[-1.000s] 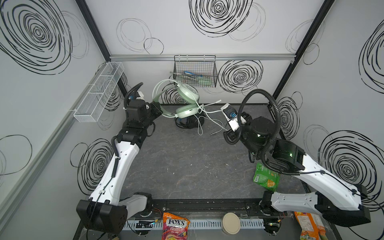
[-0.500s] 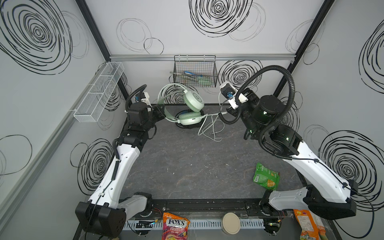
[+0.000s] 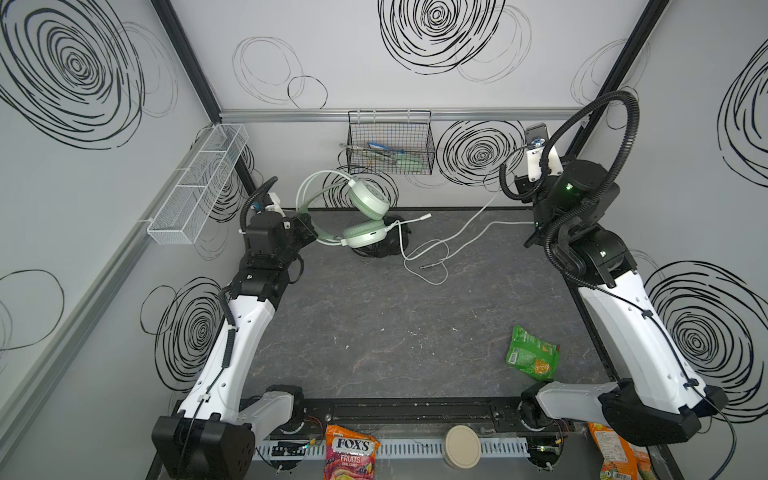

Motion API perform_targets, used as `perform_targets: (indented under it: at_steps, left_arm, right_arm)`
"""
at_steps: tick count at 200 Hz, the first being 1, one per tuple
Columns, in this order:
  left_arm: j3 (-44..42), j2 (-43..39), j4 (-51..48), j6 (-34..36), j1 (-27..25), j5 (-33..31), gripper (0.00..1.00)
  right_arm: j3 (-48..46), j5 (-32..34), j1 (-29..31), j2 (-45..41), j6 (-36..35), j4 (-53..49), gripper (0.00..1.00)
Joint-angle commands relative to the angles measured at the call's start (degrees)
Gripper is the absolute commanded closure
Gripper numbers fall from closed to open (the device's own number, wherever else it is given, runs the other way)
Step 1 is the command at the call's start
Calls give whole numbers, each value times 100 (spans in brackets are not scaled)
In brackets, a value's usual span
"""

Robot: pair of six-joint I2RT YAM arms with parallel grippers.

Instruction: Wrap the headphones

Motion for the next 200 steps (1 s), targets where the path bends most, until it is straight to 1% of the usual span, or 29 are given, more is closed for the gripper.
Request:
perform_targets:
  at_steps: [1, 19, 27, 39, 54, 61, 89, 95, 103, 114, 120, 125, 129, 134, 155, 163, 169, 185, 200]
  left_arm:
    - [339, -146, 1001, -383, 16, 519, 100]
    - [614, -93, 1097, -725, -73, 680, 100]
    - [776, -64, 1098, -888, -115, 712, 100]
    - [1059, 8, 1008, -1060, -179, 687, 100]
    - [1392, 50, 856, -1131, -273, 477, 100]
    - [1538, 86, 798, -1135, -316, 385, 100]
    - [1914, 257, 612, -1175, -412, 260, 100]
    - [1968, 301, 589, -1167, -455, 225, 100]
    - [2027, 325, 533, -1141, -525, 122, 100]
    - [2085, 341, 446, -1099, -623, -48, 100]
    - [2102, 348, 401, -1072, -674, -132, 100]
    - [2122, 356, 345, -1059, -703, -199, 100]
    - [2139, 359, 306, -1042, -730, -251, 100]
    - [2148, 367, 257, -1019, -748, -306, 100]
    - [2184, 380, 119, -969, -869, -605, 100]
    - [2216, 406, 83, -949, -914, -687, 100]
    - [2258, 437, 37, -915, -956, -754, 100]
    - [2374, 507, -75, -842, -1047, -866, 100]
    - [2460, 571, -149, -800, -1141, -964, 100]
  right_arm:
    - [-418, 13, -285, -224, 764, -282, 100]
    - [-822, -594, -655, -299, 1675, -750, 100]
    - [-1049, -832, -740, -367, 1969, -818, 100]
    - [-1467, -1111, -801, -512, 2228, -775, 100]
    - [-1871, -1502, -853, -635, 2477, -744, 100]
    - [-2054, -1711, -876, -685, 2586, -723, 97]
    - [-3033, -2933, -912, -999, 2942, -207, 77]
    - [-3285, -3264, -913, -1072, 2998, -30, 70]
    - [-3619, -3744, -905, -1207, 3015, 216, 59]
    - [-4056, -4447, -900, -1467, 3029, 594, 39]
    - [-4241, -4727, -893, -1627, 3048, 776, 27]
    - [-4345, -4881, -868, -1753, 3059, 871, 20]
    - [-4377, -4915, -831, -1830, 3059, 886, 15]
    - [-4393, -4898, -770, -1916, 3039, 846, 12]
    - [-4268, -4632, -493, -2151, 2701, 364, 5]
    - [-4229, -4452, -349, -2266, 2612, 235, 0]
    - [-4171, -4358, -244, -2343, 2550, 145, 2]
    - [-3935, -4318, 145, -2415, 2426, -78, 3]
    - [-3701, -4279, 623, -2336, 2401, -63, 3]
